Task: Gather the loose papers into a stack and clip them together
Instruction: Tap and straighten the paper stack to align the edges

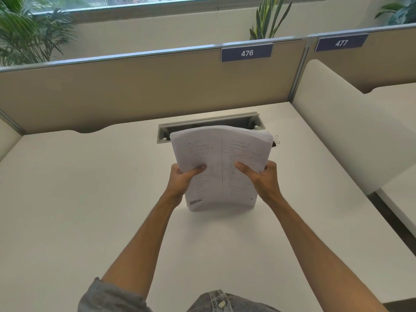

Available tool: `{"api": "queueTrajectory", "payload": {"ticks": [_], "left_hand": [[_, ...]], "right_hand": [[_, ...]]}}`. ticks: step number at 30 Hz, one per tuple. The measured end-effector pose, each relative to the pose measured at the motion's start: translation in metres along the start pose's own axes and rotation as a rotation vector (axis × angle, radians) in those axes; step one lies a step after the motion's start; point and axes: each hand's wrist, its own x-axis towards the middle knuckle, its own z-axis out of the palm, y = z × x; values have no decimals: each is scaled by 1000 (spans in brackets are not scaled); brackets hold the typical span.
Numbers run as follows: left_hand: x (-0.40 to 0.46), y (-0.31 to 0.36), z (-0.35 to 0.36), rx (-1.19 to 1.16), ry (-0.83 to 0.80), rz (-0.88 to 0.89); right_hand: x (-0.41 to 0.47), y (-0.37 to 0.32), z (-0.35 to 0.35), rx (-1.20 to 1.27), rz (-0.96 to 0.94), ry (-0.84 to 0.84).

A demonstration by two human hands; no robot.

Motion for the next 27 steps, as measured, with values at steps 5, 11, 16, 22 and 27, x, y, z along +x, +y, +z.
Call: {"api": "queueTrajectory", "payload": {"ticks": [5, 11, 16, 22, 27], "left_hand": [[-1, -8, 4, 0, 22, -17], [-2, -17, 8, -4, 55, -10], [-10, -39, 7, 39, 75, -70], [-5, -34, -2, -39, 124, -153], [-2, -25, -12, -270, 231, -198]], "right_hand": [[0, 6, 5, 61, 50, 30], [-3, 17, 13, 93, 58, 52], [-15, 48, 13, 24, 155, 58], [-19, 50, -1, -20, 263, 0], [-13, 39, -8, 265, 450, 16]]}}
